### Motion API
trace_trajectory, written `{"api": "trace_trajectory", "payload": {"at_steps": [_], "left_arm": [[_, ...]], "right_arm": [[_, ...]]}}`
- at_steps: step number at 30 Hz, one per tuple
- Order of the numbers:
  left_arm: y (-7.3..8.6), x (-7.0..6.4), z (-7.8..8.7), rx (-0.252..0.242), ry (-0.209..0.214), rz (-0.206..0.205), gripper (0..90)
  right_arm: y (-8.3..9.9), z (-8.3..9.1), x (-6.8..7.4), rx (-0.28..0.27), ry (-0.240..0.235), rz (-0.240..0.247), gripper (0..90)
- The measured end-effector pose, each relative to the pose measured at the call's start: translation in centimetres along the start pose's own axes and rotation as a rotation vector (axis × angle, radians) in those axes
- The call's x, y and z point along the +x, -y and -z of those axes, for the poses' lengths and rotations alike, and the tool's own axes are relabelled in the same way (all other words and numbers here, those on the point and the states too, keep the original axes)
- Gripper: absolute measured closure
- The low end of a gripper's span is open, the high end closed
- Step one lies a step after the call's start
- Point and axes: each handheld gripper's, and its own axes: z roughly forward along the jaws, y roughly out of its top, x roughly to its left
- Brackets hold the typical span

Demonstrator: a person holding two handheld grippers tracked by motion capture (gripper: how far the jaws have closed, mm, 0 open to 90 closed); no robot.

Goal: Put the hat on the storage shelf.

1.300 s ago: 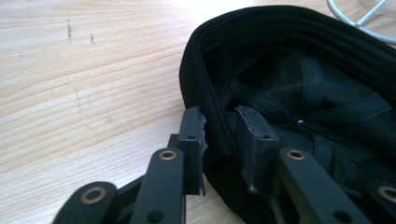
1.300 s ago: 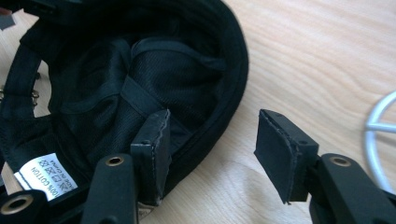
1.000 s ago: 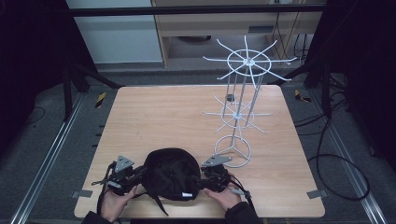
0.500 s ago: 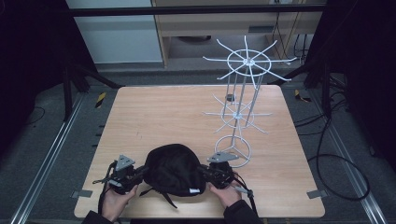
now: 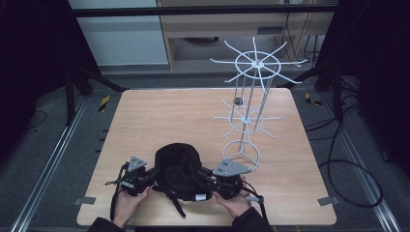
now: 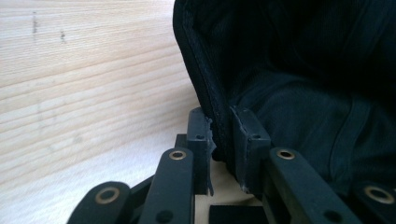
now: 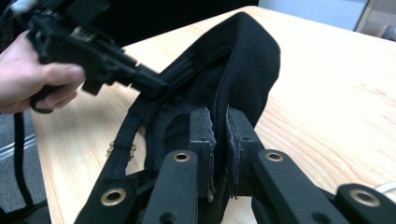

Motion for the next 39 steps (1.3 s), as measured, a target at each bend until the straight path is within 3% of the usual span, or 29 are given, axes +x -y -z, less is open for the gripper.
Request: {"api": "trace_trajectory", "payload": {"at_steps": [5, 12, 15, 18, 19, 20, 24, 30, 36, 39], "left_arm": [[-0.2, 0.0, -0.7, 0.004, 0.007, -0.016, 76.7], [-0.3, 0.5, -0.6, -0.002, 0.025, -0.007, 73.3], [-0.6, 1.0, 0.2, -0.018, 0.027, 0.003, 65.4], [-1.0, 1.3, 2.3, -0.089, 0.026, 0.021, 60.3], [-1.0, 1.3, 2.3, -0.089, 0.026, 0.021, 59.3], [-1.1, 1.2, 3.4, -0.120, 0.047, 0.023, 58.1], [-1.5, -0.1, 4.2, -0.162, 0.092, 0.010, 53.4], [-2.6, -2.3, 3.9, -0.198, 0.167, -0.033, 44.0], [-3.5, -3.3, 3.4, -0.203, 0.219, -0.018, 40.4], [-3.8, -3.7, 3.1, -0.202, 0.225, -0.022, 39.3]], "right_arm": [[0.5, -0.5, 0.3, 0.042, -0.006, 0.027, 82.5], [0.8, -0.7, 0.6, 0.057, 0.007, 0.045, 82.2], [1.0, -0.8, 0.7, 0.062, 0.030, 0.061, 82.2], [1.1, -0.9, 0.8, 0.064, 0.052, 0.071, 82.0], [1.1, -0.9, 0.8, 0.064, 0.052, 0.071, 82.0], [1.2, -0.9, 0.8, 0.063, 0.057, 0.067, 81.9], [1.3, -0.9, 0.8, 0.059, 0.051, 0.061, 81.3], [1.4, -0.9, 0.9, 0.058, 0.022, 0.055, 80.1], [1.4, -1.0, 1.0, 0.057, 0.002, 0.049, 79.6], [1.4, -1.0, 1.1, 0.055, -0.008, 0.049, 79.2]]}}
